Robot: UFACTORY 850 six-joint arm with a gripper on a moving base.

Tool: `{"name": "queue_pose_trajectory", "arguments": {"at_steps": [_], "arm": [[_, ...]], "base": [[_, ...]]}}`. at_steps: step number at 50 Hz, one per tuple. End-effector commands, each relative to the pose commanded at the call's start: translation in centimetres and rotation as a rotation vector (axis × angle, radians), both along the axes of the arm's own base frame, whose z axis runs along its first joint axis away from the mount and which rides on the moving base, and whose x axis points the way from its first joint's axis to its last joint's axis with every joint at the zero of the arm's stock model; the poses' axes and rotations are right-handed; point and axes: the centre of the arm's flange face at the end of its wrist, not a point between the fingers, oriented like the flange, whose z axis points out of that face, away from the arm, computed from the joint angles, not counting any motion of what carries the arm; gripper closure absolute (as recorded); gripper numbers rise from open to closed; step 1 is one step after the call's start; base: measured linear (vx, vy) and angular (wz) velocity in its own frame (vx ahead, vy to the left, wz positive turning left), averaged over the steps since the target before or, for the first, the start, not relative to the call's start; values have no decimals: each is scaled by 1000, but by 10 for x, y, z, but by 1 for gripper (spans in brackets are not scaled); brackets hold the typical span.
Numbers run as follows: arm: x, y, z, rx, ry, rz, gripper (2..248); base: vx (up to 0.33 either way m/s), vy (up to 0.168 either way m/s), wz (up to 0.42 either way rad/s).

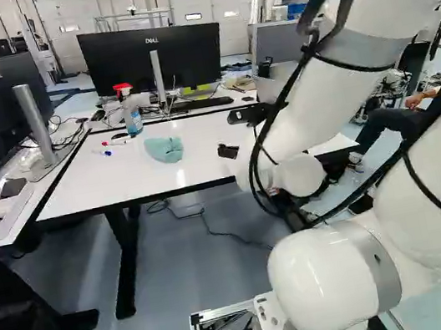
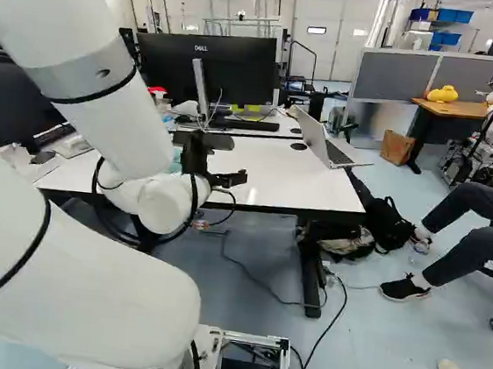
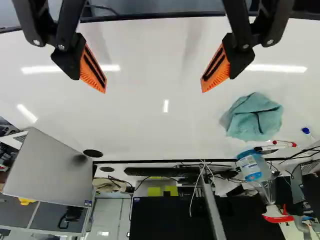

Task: Clean the table with the green towel

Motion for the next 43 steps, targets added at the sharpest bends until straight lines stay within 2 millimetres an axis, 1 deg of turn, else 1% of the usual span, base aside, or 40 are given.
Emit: {"name": "queue_pose_trajectory", "arguments": {"at_steps": [13, 43], "arm": [[-5, -2, -2, 0, -7, -5, 3], [-5, -2, -2, 0, -7, -5, 3]], "base": [[0, 0, 0], [0, 0, 0]]}}
